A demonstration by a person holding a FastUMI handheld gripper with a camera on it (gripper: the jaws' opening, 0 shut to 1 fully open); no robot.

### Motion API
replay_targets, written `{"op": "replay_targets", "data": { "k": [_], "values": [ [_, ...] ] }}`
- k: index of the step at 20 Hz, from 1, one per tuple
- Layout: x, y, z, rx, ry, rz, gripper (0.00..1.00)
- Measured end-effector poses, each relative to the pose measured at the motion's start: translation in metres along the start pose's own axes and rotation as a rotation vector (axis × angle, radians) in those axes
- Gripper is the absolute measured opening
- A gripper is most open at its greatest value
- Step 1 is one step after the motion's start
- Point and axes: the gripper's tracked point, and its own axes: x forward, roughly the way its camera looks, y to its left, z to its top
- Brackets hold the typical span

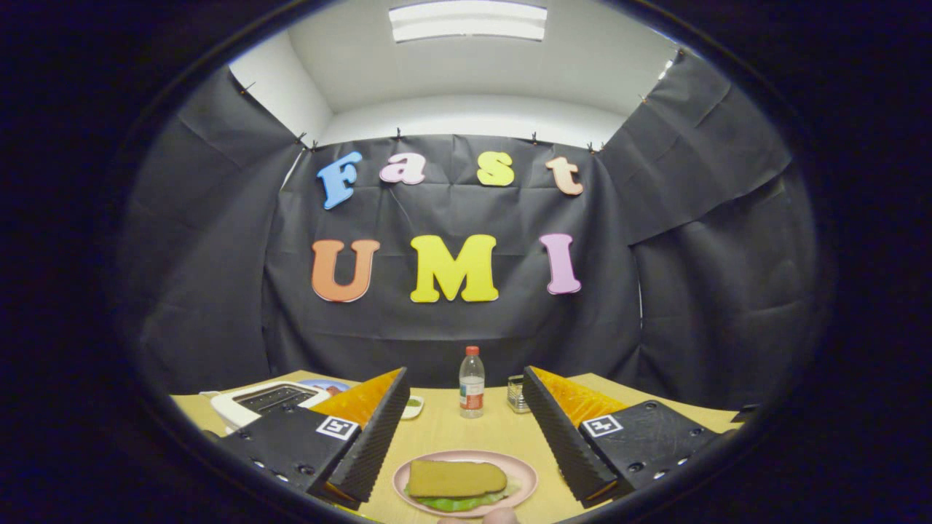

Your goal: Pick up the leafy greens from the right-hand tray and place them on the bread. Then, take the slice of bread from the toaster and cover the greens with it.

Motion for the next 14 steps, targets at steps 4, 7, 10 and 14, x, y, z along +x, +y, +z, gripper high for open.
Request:
{"op": "replay_targets", "data": {
  "k": [4,7,10,14],
  "values": [
    [-0.012,0.01,0.009,-0.095,-0.041,-0.012,0.95],
    [-0.015,0.018,0.018,-0.095,-0.089,-0.005,0.95],
    [-0.014,0.018,0.013,-0.079,-0.078,0.0,0.95],
    [-0.012,0.017,0.005,-0.049,-0.045,0.002,0.95]
  ]
}}
